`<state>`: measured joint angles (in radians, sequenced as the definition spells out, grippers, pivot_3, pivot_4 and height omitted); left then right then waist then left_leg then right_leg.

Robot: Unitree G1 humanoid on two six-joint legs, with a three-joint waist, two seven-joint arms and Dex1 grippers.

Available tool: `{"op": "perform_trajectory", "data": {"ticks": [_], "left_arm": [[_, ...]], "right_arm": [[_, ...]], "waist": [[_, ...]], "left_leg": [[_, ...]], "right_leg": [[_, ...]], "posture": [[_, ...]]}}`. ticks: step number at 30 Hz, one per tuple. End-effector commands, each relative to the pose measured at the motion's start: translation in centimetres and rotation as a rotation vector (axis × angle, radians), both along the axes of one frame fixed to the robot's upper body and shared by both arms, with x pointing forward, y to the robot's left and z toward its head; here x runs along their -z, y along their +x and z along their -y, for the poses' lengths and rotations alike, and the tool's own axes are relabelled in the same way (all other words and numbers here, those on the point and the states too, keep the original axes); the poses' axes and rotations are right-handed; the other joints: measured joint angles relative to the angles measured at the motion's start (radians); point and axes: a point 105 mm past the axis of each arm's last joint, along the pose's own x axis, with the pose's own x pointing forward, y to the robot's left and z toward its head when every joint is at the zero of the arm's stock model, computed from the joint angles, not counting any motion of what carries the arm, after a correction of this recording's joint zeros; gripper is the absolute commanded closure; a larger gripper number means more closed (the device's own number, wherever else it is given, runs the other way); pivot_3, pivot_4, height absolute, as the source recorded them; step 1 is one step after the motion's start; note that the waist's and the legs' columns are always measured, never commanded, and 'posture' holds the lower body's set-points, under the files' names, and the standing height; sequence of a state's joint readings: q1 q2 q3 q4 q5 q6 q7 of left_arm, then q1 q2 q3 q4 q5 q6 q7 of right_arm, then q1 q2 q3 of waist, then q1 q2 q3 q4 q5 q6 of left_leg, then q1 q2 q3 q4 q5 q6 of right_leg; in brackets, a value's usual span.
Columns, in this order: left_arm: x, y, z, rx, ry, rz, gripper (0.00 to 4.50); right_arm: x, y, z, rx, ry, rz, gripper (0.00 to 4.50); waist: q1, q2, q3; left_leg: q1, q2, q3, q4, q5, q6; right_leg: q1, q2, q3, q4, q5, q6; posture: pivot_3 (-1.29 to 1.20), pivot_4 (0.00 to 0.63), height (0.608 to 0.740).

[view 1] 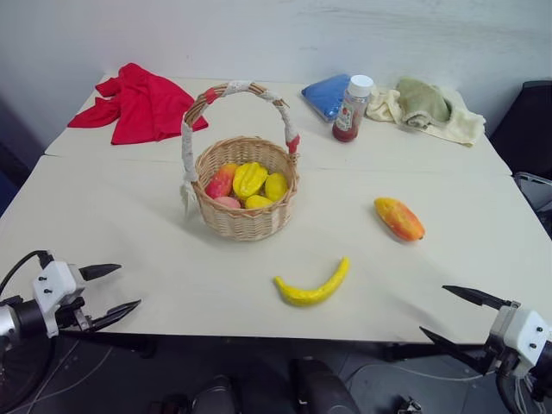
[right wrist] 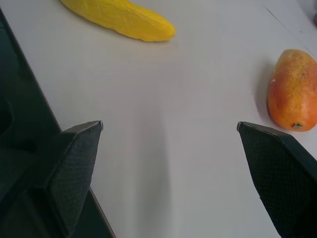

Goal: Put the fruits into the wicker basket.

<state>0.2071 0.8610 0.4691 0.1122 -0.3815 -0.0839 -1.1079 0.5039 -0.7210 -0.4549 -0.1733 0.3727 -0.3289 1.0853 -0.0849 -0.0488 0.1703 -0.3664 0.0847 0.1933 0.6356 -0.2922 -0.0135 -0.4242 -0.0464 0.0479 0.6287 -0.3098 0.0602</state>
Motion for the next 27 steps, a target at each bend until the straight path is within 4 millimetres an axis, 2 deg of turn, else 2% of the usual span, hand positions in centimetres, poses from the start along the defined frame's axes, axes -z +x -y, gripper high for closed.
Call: {"op": "perform_trajectory", "data": {"ticks": [1, 4, 7, 13, 14, 18, 20, 24, 27], "left_arm": [[-0.6, -0.8, 0.6, 0.036, -0.014, 0.005, 0.0], [-0.7, -1.3, 1.3, 0.047, -0.085, -0.043, 0.0], [-1.3, -1.8, 2.3, 0.08, -0.168, -0.109, 0.0], [-2.9, -1.6, 4.8, 0.154, -0.237, -0.151, 0.0], [-3.1, -1.8, 5.3, 0.172, -0.245, -0.162, 0.0], [-3.9, -2.3, 6.9, 0.246, -0.255, -0.174, 0.0], [-3.9, -2.6, 7.6, 0.284, -0.258, -0.182, 0.0], [-3.6, -2.5, 8.3, 0.299, -0.26, -0.144, 0.0], [-3.1, -2.9, 8.8, 0.306, -0.252, -0.15, 0.0]], "right_arm": [[0.2, -0.1, 0.4, -0.012, -0.013, 0.0, 0.02], [0.5, 0.2, 0.5, -0.017, -0.005, -0.005, 0.02], [0.6, 0.8, -0.3, -0.045, 0.023, -0.004, 0.02], [-0.4, 1.9, -2.8, -0.135, 0.092, -0.011, 0.02], [-0.8, 2.2, -3.5, -0.165, 0.095, -0.01, 0.02], [-2.7, 4.0, -8.8, -0.368, 0.034, -0.072, 0.02], [-2.5, 4.9, -10.8, -0.426, -0.018, -0.118, 0.02], [-1.8, 6.9, -13.7, -0.456, -0.086, -0.175, 0.02], [-1.4, 7.7, -14.8, -0.491, -0.127, -0.21, 0.02]], "waist": [[0.0, 0.0, 0.0], [-0.001, 0.0, 0.0], [-0.001, 0.0, 0.0], [-0.001, 0.002, 0.001], [-0.001, 0.002, 0.001], [-0.015, 0.002, 0.001], [-0.017, 0.002, 0.001], [-0.007, 0.003, 0.002], [0.003, 0.003, 0.002]], "left_leg": [[0.0, 0.0, 0.0, 0.0, 0.0, 0.0], [0.0, 0.0, -0.001, 0.0, 0.0, -0.001], [0.0, 0.0, -0.002, 0.001, 0.0, 0.0], [0.0, 0.0, -0.008, 0.001, 0.001, -0.001], [0.0, 0.0, -0.009, 0.001, 0.002, -0.002], [0.0, 0.0, -0.012, 0.002, 0.003, -0.004], [0.0, 0.0, -0.014, 0.002, 0.004, -0.003], [-0.001, 0.001, -0.021, 0.002, 0.005, -0.003], [-0.004, 0.001, -0.021, 0.002, 0.007, -0.002]], "right_leg": [[0.0, 0.0, 0.0, 0.0, 0.0, 0.0], [0.0, 0.0, 0.0, 0.0, 0.0, 0.0], [0.0, 0.0, -0.001, 0.0, 0.0, -0.001], [0.004, 0.0, -0.004, 0.001, -0.001, -0.001], [0.004, 0.0, -0.004, 0.001, -0.001, -0.002], [0.006, 0.0, -0.003, 0.001, -0.001, -0.002], [0.006, 0.001, -0.004, 0.002, -0.001, -0.002], [0.007, 0.001, -0.009, 0.002, -0.003, -0.007], [0.006, 0.001, -0.01, 0.002, -0.003, -0.006]], "posture": [[0.0, 0.15, 0.74], [0.0, 0.15, 0.74], [0.0, 0.15, 0.74], [0.0, 0.15, 0.74], [0.0, 0.15, 0.74], [0.0, 0.15, 0.74], [0.0, 0.15, 0.74], [0.0, 0.15, 0.74], [0.0, 0.15, 0.74]]}}
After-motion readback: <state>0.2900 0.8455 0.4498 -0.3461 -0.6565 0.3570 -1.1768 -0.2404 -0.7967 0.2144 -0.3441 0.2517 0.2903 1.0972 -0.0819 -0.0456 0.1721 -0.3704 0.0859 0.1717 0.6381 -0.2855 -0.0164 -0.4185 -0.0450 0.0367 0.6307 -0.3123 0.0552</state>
